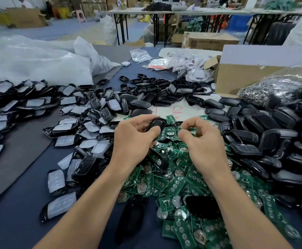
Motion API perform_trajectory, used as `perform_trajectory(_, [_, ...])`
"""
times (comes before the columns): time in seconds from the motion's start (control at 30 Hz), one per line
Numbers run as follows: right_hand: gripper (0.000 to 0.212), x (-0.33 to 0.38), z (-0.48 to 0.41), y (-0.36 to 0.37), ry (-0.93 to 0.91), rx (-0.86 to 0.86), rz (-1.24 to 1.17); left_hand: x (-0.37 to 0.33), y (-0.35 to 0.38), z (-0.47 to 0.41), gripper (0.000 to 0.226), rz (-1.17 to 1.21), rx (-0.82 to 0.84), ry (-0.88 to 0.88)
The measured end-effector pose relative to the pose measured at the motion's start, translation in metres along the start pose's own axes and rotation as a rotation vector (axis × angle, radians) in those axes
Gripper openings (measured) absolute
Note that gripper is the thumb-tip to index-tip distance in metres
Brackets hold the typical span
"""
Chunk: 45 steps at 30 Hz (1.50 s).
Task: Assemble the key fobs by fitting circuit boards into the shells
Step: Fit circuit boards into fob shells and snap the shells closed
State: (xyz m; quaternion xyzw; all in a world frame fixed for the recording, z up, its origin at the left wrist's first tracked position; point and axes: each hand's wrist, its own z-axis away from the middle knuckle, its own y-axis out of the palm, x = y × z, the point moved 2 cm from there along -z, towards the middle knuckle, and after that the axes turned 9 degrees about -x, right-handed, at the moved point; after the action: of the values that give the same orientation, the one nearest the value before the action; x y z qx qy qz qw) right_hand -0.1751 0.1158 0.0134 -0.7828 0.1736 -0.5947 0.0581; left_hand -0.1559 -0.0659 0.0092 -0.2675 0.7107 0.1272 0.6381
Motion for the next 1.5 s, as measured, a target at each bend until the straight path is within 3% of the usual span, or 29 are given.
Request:
perform_trajectory(0.33, [0.027, 0.007, 0.001, 0.0, -0.094, -0.033, 0.133, 0.004, 0.003, 0.004, 0.021, -0.061, -0.031, -0.018])
perform_trajectory(0.73, [0.023, 0.002, 0.0, 0.003, 0.093, -0.032, -0.204, 0.004, 0.01, 0.004, 0.044, -0.051, 0.079, 0.022])
perform_trajectory(1.03, [0.029, 0.001, 0.0, 0.001, -0.006, -0.02, -0.136, 0.0, 0.013, 0.009, 0.056, -0.029, 0.161, 0.048])
perform_trajectory(1.23, [0.029, 0.004, 0.0, 0.001, -0.059, -0.004, -0.088, 0.001, 0.012, 0.007, 0.039, 0.023, 0.191, -0.001])
perform_trajectory(1.5, [0.028, -0.001, -0.002, -0.001, -0.085, 0.003, -0.028, -0.001, 0.011, 0.007, 0.04, 0.058, 0.231, -0.031])
